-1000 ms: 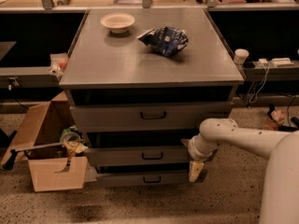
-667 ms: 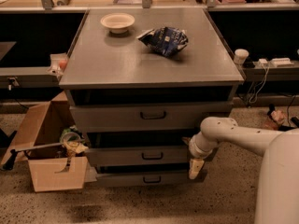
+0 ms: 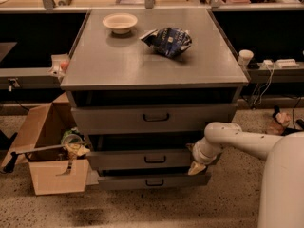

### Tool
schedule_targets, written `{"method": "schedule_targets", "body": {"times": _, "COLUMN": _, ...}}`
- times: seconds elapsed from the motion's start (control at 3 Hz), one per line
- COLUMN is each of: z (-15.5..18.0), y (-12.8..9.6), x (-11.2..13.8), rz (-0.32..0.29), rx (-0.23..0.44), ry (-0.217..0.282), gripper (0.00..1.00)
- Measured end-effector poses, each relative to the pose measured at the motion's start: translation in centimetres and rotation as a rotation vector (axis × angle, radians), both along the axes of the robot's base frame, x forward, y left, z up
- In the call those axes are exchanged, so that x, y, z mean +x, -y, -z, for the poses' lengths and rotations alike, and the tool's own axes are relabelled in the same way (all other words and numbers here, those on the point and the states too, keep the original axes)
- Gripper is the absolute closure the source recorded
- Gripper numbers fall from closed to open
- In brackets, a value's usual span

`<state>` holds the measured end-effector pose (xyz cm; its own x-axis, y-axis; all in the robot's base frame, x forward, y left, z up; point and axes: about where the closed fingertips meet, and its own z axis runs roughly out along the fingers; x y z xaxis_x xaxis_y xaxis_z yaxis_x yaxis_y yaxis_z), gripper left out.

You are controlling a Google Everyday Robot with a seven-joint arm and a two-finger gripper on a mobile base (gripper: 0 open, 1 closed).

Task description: Open middle drawer

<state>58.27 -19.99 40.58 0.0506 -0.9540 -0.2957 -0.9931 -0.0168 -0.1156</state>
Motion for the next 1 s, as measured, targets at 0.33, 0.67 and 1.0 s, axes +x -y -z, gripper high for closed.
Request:
{"method": "schedule_targets", "body": {"times": 0.33, "z": -0.4, "y": -0.2, "x": -1.3, "rz": -0.004, "rx": 0.014, "ry": 0.001, "gripper": 0.63}}
{"method": "schedule_targets", "body": {"times": 0.67, "z": -0.6, "y": -0.5, "x": -3.0, "rz": -0.011, "rx": 0.033, "ry": -0.015, "gripper": 0.86}}
{"method": "schedule_targets", "body": {"times": 1.0, "z": -0.6, "y": -0.5, "x": -3.0, "rz": -0.011, "rx": 0.033, "ry": -0.016, "gripper": 0.87}}
